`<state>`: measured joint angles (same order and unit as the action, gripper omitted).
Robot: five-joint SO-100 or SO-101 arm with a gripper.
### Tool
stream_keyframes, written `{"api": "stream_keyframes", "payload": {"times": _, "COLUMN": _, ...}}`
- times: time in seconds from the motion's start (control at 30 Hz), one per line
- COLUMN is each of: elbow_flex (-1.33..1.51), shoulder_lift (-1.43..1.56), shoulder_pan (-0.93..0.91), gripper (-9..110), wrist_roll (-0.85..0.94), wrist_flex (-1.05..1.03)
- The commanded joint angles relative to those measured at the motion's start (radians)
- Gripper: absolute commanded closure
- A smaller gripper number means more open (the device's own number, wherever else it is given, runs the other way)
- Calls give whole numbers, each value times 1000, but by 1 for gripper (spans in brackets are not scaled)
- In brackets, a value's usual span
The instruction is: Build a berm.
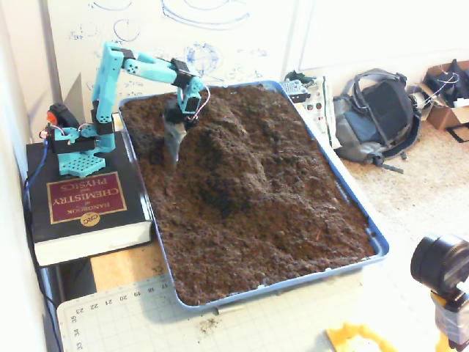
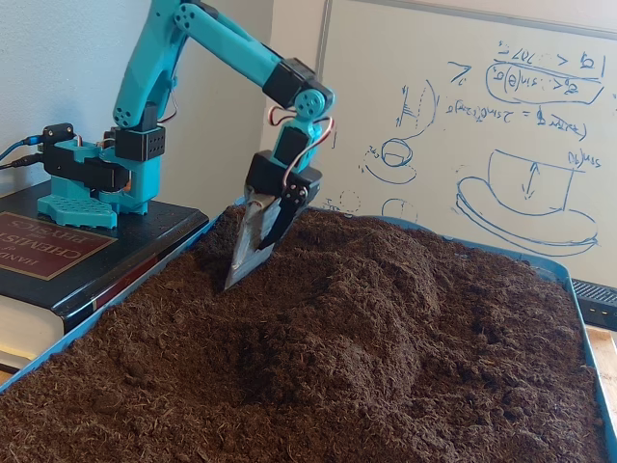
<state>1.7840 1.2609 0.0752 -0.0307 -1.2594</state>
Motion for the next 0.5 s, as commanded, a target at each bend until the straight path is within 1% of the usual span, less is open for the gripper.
{"api": "stream_keyframes", "payload": {"times": 0.0, "elbow_flex": -17, "shoulder_lift": 8, "shoulder_pan": 38, "gripper": 101, "wrist_roll": -44, "wrist_flex": 31}}
{"api": "stream_keyframes", "payload": {"times": 0.2, "elbow_flex": -25, "shoulder_lift": -20, "shoulder_pan": 86, "gripper": 101, "wrist_roll": -71, "wrist_flex": 124}}
{"api": "stream_keyframes", "payload": {"times": 0.3, "elbow_flex": -74, "shoulder_lift": -28, "shoulder_pan": 91, "gripper": 101, "wrist_roll": -71, "wrist_flex": 164}}
{"api": "stream_keyframes", "payload": {"times": 0.47, "elbow_flex": -202, "shoulder_lift": -126, "shoulder_pan": 72, "gripper": 101, "wrist_roll": -63, "wrist_flex": 193}}
